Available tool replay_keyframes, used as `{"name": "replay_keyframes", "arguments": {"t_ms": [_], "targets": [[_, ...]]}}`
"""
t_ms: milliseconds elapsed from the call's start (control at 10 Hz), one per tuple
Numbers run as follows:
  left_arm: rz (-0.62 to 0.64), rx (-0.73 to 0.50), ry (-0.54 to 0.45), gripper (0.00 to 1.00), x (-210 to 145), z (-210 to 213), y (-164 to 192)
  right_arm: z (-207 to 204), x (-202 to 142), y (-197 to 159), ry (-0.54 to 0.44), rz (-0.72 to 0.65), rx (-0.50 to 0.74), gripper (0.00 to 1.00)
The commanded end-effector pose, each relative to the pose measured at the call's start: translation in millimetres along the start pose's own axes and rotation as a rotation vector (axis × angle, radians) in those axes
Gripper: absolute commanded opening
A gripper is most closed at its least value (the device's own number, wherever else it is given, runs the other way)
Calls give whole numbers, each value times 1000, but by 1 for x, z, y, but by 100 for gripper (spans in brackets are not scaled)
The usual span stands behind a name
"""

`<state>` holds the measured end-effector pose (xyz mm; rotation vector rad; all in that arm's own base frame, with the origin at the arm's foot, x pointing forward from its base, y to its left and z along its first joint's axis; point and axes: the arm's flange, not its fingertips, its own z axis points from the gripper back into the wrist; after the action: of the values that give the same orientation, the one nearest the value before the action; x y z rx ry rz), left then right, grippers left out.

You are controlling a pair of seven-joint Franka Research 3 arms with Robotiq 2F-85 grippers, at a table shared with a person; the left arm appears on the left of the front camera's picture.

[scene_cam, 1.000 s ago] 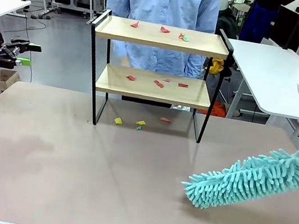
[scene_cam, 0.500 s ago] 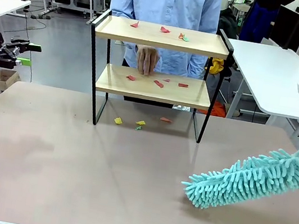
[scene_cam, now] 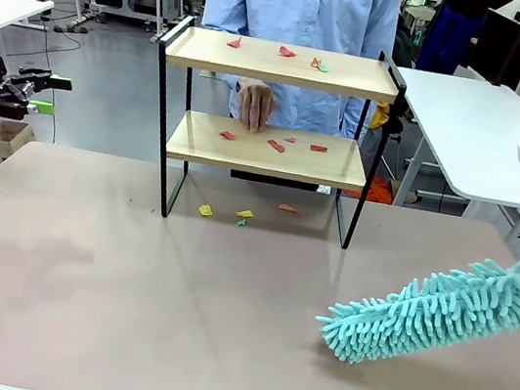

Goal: Clean the shelf.
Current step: Clean the specific section of the Shelf indicated by the human with the Duster.

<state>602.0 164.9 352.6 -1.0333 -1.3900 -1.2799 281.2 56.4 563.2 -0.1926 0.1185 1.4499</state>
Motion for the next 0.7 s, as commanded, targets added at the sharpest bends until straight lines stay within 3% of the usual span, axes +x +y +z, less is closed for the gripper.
{"name": "replay_keyframes", "arguments": {"t_ms": [0, 600], "targets": [[-13, -6, 3, 100, 2, -1, -2, 4, -3, -1, 0, -9, -3, 13], [-13, -6, 3, 100, 2, -1, -2, 0, 0, 0, 0, 0, 0, 13]]}}
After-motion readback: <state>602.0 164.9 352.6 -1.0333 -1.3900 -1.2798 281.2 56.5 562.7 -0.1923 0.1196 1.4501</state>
